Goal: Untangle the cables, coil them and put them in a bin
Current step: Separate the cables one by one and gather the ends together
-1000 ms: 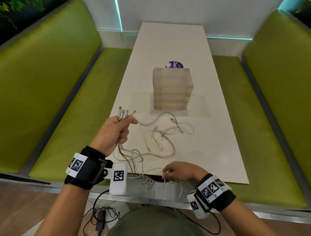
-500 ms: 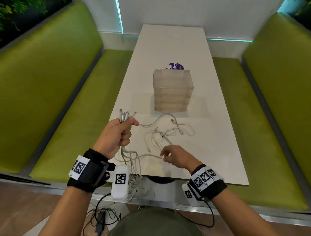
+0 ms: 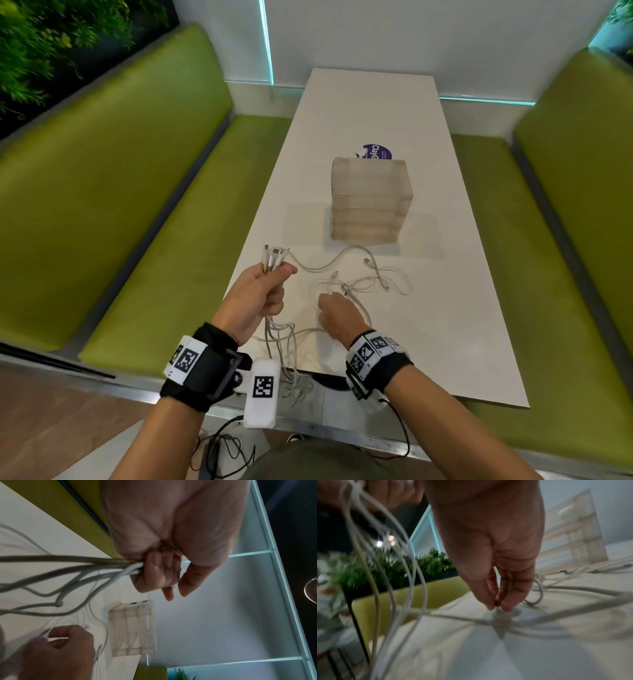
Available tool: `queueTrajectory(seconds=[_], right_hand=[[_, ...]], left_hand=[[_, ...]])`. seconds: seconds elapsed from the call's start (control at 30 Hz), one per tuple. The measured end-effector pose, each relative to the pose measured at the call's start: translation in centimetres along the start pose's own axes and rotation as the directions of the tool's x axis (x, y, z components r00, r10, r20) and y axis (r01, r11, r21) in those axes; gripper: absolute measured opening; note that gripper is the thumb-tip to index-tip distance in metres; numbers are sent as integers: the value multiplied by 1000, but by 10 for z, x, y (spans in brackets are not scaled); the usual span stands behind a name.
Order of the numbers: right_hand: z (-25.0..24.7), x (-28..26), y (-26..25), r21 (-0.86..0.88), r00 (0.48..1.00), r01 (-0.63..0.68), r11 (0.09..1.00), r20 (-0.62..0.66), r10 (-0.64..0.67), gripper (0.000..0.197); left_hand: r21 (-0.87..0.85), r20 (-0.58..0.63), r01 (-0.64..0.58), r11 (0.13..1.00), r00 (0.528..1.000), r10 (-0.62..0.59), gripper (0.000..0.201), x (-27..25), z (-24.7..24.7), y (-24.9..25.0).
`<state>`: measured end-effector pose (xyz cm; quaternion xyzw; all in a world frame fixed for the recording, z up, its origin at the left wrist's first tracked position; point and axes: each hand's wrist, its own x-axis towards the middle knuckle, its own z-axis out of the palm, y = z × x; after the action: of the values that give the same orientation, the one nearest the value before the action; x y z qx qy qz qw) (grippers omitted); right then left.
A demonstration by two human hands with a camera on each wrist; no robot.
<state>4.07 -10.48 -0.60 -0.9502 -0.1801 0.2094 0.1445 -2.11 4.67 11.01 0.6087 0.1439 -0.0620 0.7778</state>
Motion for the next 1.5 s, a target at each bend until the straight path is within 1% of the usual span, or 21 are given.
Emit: queueTrajectory(seconds=[0.07,0.17,0.3,0.4,0.53,0.7,0.83,0.93,1.0,1.03,1.07,1.1,1.13,1.17,1.23,1.3,1.33,1.37,1.4,1.43,1.5], right_hand=[[-20,-1,5,33,999,32,999,-39,-31,30],[-70,-7,18,81,991,118,990,-72,-113,32],[-144,-30,22,69,965,262,963,-9,-262,30],[-174,-44,9,210,951,305,929,-26,-307,26],[-173,-44,-7,376,934,355,856,-178,-310,14],[-154,-35,-7,564,926,350,748,-329,-185,14],[-146,-34,-11,699,932,338,631,-342,-121,14],[-145,-33,-13,757,935,342,557,-333,-122,15],[-141,-30,-9,749,940,325,577,-322,-111,23],[-139,-27,-4,737,952,291,610,-287,-108,33],[-137,-25,2,722,968,243,647,-220,-119,43],[-133,-25,8,706,980,200,679,-130,-153,47],[-129,-25,13,692,978,175,701,-38,-207,45],[-125,-25,18,689,963,167,705,40,-266,37],[-115,-23,24,718,924,147,681,145,-353,22],[-106,-17,30,727,872,93,681,271,-408,22],[-100,-14,32,690,835,80,719,347,-426,22],[-93,-11,34,618,811,90,781,410,-418,20],[-85,-8,37,535,810,113,837,439,-389,16],[-77,-4,41,469,835,128,874,424,-350,14],[-67,4,53,426,915,116,897,307,-264,15]], left_hand=[[-65,-13,-2,998,1000,1,14,2,-4,-2],[-141,-51,-29,990,998,22,17,8,-5,-3],[-196,-66,-98,976,994,87,21,19,6,-8],[-209,-39,-119,971,993,113,26,27,22,-13],[-187,33,-114,976,992,123,27,33,44,-20],[-187,46,-105,977,992,115,26,34,48,-25],[-91,105,-139,986,983,148,24,34,48,-28],[-100,118,-156,983,979,167,23,33,50,-28],[-102,93,-158,982,981,168,20,33,48,-26],[-91,71,-161,983,983,168,21,34,47,-24],[-79,46,-162,984,985,166,23,35,46,-21],[-73,18,-163,984,986,165,25,34,45,-20],[-70,-4,-167,983,986,167,25,34,44,-18],[-59,-14,-174,983,985,174,24,33,43,-18],[-37,-15,-186,982,983,185,24,30,43,-18],[-82,-39,-181,980,983,179,23,29,42,-18],[-129,-62,-179,975,983,172,22,29,41,-16],[-174,-86,-188,967,981,175,22,29,39,-12],[-207,-104,-200,958,978,181,22,29,37,-8],[-231,-112,-209,950,976,188,22,28,35,-3],[-271,-123,-220,937,973,193,23,26,31,6]])
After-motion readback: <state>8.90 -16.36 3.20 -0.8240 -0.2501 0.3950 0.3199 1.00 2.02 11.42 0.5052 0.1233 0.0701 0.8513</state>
